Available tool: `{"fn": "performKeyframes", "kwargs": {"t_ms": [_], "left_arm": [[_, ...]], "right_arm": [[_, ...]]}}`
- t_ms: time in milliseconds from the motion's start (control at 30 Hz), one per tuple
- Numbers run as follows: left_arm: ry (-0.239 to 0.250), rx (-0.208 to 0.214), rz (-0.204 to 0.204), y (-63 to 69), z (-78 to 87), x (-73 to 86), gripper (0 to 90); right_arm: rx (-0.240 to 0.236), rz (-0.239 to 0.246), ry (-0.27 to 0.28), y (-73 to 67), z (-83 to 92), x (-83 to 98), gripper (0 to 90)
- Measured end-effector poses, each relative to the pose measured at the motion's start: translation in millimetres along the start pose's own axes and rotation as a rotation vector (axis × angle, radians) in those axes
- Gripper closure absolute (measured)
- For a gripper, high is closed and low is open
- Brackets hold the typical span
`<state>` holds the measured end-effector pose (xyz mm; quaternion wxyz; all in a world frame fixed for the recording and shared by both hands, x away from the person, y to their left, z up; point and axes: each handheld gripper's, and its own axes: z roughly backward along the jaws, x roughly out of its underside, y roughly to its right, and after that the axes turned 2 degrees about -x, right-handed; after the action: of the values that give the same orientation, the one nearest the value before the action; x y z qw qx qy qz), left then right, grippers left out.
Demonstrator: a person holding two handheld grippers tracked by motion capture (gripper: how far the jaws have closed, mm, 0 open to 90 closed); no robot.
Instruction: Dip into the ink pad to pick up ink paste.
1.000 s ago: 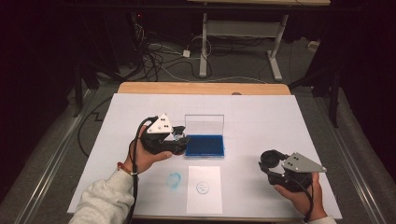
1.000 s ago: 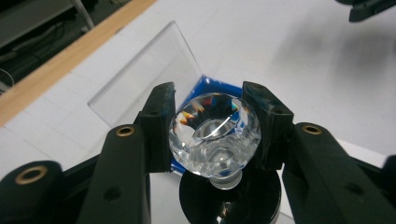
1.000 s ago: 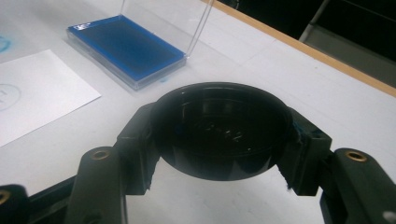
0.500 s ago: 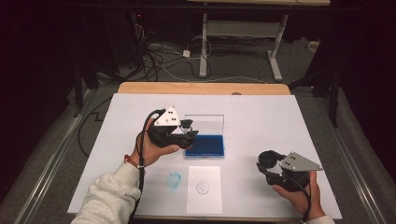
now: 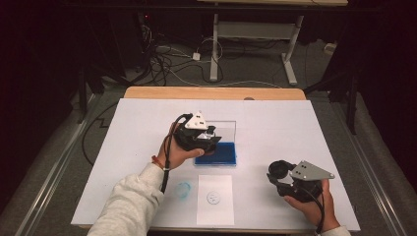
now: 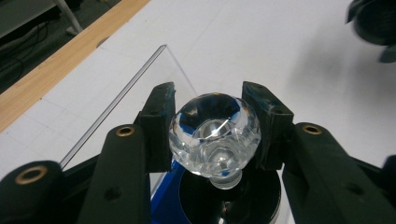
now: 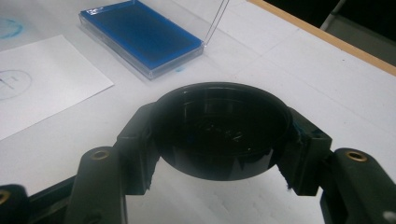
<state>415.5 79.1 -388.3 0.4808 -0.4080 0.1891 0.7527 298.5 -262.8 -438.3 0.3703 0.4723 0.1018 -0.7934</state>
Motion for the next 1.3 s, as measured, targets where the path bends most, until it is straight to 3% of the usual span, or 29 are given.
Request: {"fn": "performKeyframes", "kwargs": {"t_ms": [100,200,433,600,733,833,1000,1300], "left_arm": [[-0.008,0.008,-0.005,-2.8,-11.1,3.0,55.1],[0.0,0.018,0.015,-5.5,-20.0,10.2,55.1],[0.029,0.005,0.016,-7.4,-33.0,28.2,55.1],[0.007,0.008,0.019,-9.2,-39.1,34.9,55.0],[-0.018,-0.005,0.02,-8.8,-41.5,39.0,55.0],[-0.009,-0.01,0.028,-7.3,-40.8,41.0,55.0],[-0.015,-0.02,0.008,-5.0,-38.6,43.2,55.0],[-0.102,-0.022,-0.023,-4.1,-29.9,42.3,55.0]], "right_arm": [[0.0,0.003,-0.008,-0.4,-0.4,2.4,39.2],[-0.002,0.004,-0.007,-0.7,-0.9,2.2,39.2],[-0.003,0.016,-0.02,-2.2,-2.8,3.1,39.1],[-0.001,0.015,-0.02,-2.2,-2.1,2.8,39.1],[-0.003,0.013,-0.022,-1.3,-2.3,4.1,39.1],[-0.005,0.01,-0.026,-0.8,-2.4,4.5,39.0],[-0.015,-0.01,-0.026,1.3,-3.7,4.7,39.0],[-0.017,-0.01,-0.062,0.7,-7.3,6.3,38.7]]}}
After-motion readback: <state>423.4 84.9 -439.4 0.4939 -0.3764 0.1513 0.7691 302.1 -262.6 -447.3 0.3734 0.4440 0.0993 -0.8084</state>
